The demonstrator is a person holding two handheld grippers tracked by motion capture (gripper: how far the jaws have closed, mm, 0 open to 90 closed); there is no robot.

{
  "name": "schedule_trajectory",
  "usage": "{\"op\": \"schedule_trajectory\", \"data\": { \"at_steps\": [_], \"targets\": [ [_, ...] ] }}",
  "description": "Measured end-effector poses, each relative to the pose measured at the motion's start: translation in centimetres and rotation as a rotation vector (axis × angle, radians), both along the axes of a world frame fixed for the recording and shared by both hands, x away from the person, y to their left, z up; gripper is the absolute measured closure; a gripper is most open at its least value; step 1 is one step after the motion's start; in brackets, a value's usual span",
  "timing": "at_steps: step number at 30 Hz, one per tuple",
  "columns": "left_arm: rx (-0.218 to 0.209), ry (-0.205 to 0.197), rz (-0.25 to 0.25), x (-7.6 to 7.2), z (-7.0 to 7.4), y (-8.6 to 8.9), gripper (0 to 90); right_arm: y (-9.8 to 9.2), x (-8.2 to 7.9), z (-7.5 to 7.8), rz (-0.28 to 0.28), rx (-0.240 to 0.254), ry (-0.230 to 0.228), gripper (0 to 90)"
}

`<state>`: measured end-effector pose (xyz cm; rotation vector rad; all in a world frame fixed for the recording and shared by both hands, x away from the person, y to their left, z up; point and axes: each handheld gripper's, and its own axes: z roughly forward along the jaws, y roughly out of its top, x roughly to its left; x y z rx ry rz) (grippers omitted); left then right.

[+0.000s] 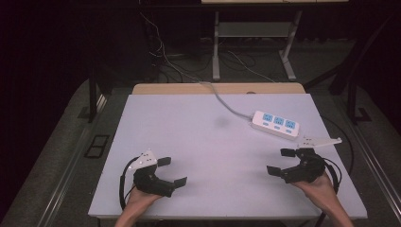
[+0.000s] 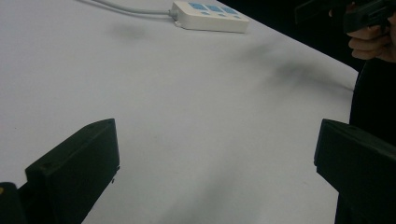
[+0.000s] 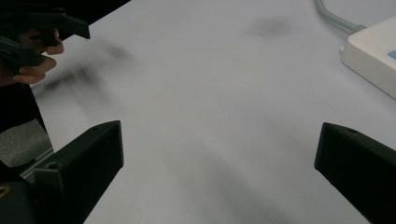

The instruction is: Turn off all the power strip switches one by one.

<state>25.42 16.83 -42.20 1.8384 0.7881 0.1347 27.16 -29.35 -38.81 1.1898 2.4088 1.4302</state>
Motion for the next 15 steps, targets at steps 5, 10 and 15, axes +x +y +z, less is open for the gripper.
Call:
{"op": "schedule_trajectory", "data": {
  "at_steps": [5, 10, 15],
  "targets": [
    [-0.003, 0.003, 0.005, 0.0, -0.1, 0.1, 0.0, 0.2, 0.7, 0.5, 0.016, -0.022, 0.001, 1.1],
    [-0.007, 0.006, 0.008, 0.1, -0.1, 0.1, 0.0, 0.2, 1.3, 0.8, 0.023, -0.033, 0.001, 1.1],
    [-0.008, 0.006, 0.012, 0.1, -0.1, 0.2, 0.0, 0.1, 2.0, 1.1, 0.024, -0.038, 0.009, 1.1]
  ]
}}
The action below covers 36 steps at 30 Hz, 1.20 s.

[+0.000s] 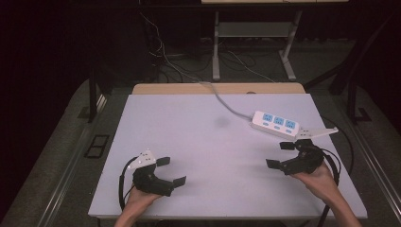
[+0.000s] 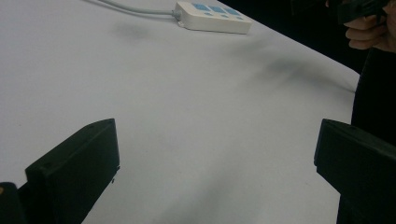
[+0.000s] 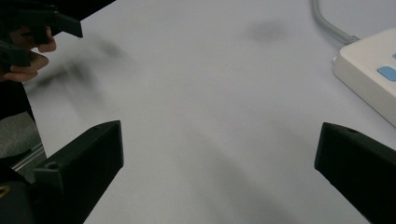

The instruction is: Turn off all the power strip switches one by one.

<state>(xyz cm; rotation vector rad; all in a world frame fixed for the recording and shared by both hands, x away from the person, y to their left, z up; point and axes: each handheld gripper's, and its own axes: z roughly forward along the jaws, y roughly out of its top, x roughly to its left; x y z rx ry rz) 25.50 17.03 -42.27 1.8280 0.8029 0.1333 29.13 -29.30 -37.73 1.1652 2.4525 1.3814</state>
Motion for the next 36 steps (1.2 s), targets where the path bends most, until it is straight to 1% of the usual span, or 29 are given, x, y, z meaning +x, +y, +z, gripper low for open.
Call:
{"op": "schedule_trajectory", "data": {
  "at_steps": [4, 5, 11, 17, 20, 24, 25, 28, 29, 36],
  "targets": [
    [0.001, 0.001, 0.001, 0.0, 0.0, 0.0, 0.0, -0.1, 0.4, 0.3, 0.000, -0.009, 0.003, 1.1],
    [0.001, 0.001, 0.001, 0.0, 0.0, 0.0, 0.0, -0.1, 0.8, 0.6, 0.005, -0.019, 0.003, 1.1],
    [0.003, 0.003, 0.001, 0.0, -0.1, 0.0, 0.0, -0.2, 1.7, 1.2, 0.009, -0.037, 0.002, 1.1],
    [0.001, 0.005, 0.005, 0.0, 0.0, 0.1, 0.0, -0.6, 2.7, 1.8, 0.006, -0.050, 0.001, 1.1],
    [0.002, 0.004, 0.005, 0.1, 0.0, 0.1, 0.0, -0.8, 3.3, 2.1, 0.002, -0.066, 0.001, 1.1],
    [0.003, 0.004, 0.003, 0.1, -0.1, 0.1, 0.0, -1.0, 3.8, 2.4, 0.001, -0.070, -0.002, 1.2],
    [0.003, 0.004, 0.002, 0.1, -0.1, 0.1, 0.0, -1.1, 4.2, 2.5, 0.001, -0.076, 0.001, 1.1],
    [0.005, 0.005, 0.002, 0.1, -0.1, 0.1, 0.0, -1.1, 4.5, 2.6, 0.000, -0.078, 0.001, 1.2],
    [0.005, 0.005, 0.002, 0.1, -0.1, 0.1, 0.0, -1.2, 4.8, 2.6, -0.002, -0.078, 0.005, 1.2],
    [0.000, 0.009, 0.006, 0.1, 0.0, 0.2, 0.0, -1.7, 5.8, 2.8, -0.011, -0.087, 0.019, 1.1]
  ]
}}
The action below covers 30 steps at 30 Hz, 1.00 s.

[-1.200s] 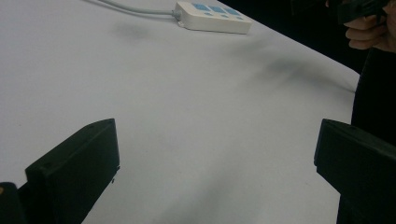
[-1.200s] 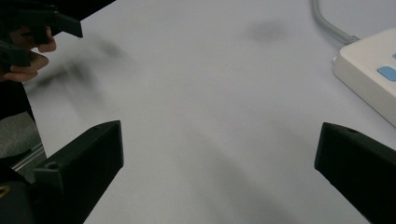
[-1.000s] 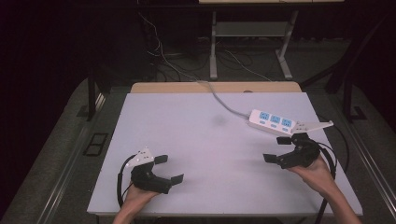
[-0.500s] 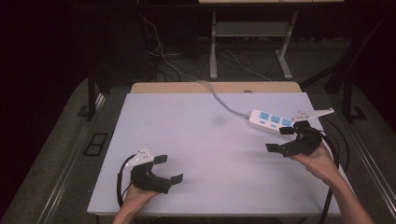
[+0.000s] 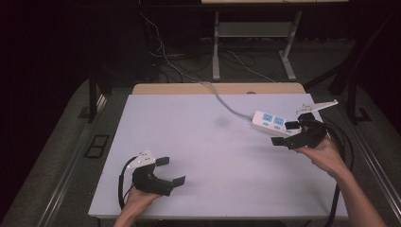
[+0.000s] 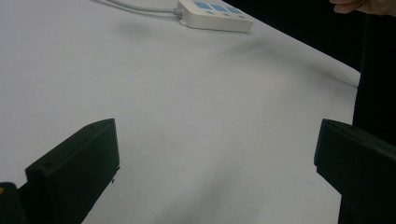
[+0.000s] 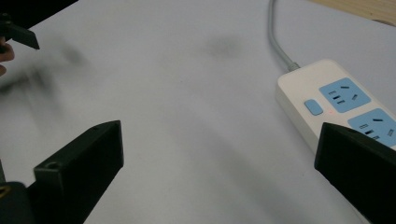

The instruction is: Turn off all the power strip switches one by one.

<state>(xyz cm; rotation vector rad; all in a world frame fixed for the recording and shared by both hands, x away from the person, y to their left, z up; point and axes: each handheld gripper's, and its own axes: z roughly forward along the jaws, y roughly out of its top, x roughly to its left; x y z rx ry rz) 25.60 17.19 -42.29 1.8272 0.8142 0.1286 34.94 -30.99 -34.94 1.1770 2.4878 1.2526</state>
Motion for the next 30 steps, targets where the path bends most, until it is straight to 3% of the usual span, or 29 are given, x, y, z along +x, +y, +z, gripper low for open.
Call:
{"op": "schedule_trajectory", "data": {
  "at_steps": [21, 30],
  "targets": [
    [-0.002, 0.002, -0.003, 0.1, -0.1, 0.0, 0.0, -1.5, 3.0, -0.1, -0.052, -0.006, 0.028, 1.1],
    [-0.003, 0.005, -0.005, 0.1, -0.1, -0.1, 0.0, -2.3, 4.4, -0.9, -0.091, -0.001, 0.043, 1.1]
  ]
}}
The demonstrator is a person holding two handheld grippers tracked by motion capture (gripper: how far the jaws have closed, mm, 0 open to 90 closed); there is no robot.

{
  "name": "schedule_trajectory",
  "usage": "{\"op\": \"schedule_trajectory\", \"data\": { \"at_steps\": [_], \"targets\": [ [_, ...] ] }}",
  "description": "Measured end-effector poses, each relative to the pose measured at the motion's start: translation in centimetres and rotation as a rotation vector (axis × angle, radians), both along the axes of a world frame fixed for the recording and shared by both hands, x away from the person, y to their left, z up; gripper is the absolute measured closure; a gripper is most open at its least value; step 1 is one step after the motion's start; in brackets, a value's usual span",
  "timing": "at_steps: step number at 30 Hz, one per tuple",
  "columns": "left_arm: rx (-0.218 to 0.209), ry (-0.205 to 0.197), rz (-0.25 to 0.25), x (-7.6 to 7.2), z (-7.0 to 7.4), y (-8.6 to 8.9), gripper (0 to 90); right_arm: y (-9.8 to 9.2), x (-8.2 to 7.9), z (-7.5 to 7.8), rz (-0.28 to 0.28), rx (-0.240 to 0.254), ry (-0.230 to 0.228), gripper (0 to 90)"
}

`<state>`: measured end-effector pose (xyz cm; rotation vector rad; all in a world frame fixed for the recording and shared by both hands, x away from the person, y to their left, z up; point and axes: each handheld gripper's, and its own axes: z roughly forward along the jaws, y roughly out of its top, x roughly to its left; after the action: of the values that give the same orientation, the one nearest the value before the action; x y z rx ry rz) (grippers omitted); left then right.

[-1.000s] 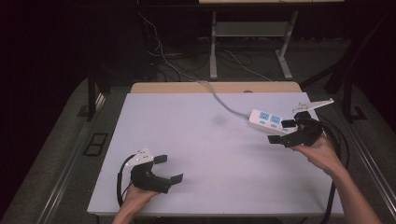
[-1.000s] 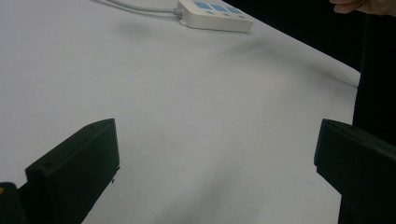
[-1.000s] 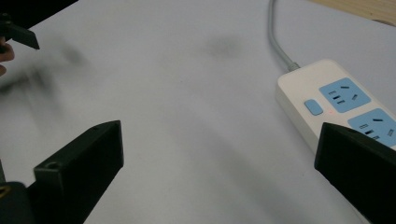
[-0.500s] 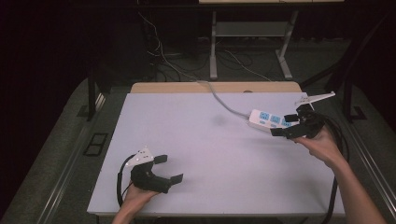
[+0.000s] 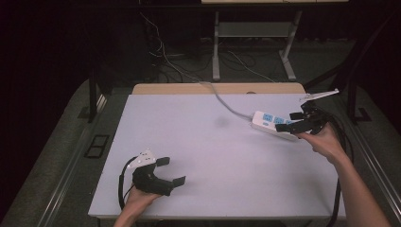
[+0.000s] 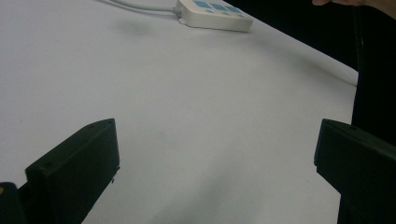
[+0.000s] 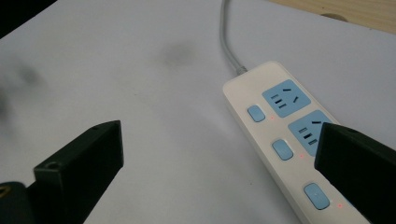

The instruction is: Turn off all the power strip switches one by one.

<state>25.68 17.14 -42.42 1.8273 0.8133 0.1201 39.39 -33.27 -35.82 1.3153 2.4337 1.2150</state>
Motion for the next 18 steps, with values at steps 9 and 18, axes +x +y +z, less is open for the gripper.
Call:
{"op": "schedule_trajectory", "data": {
  "at_steps": [9, 18],
  "targets": [
    [-0.002, -0.003, 0.001, 0.1, 0.0, 0.2, 0.0, -0.8, 1.0, -0.6, -0.043, -0.015, 0.010, 8.1],
    [-0.008, -0.002, 0.007, 0.1, 0.0, 0.3, 0.0, -1.9, 1.8, -1.1, -0.119, -0.042, -0.017, 38.8]
  ]
}}
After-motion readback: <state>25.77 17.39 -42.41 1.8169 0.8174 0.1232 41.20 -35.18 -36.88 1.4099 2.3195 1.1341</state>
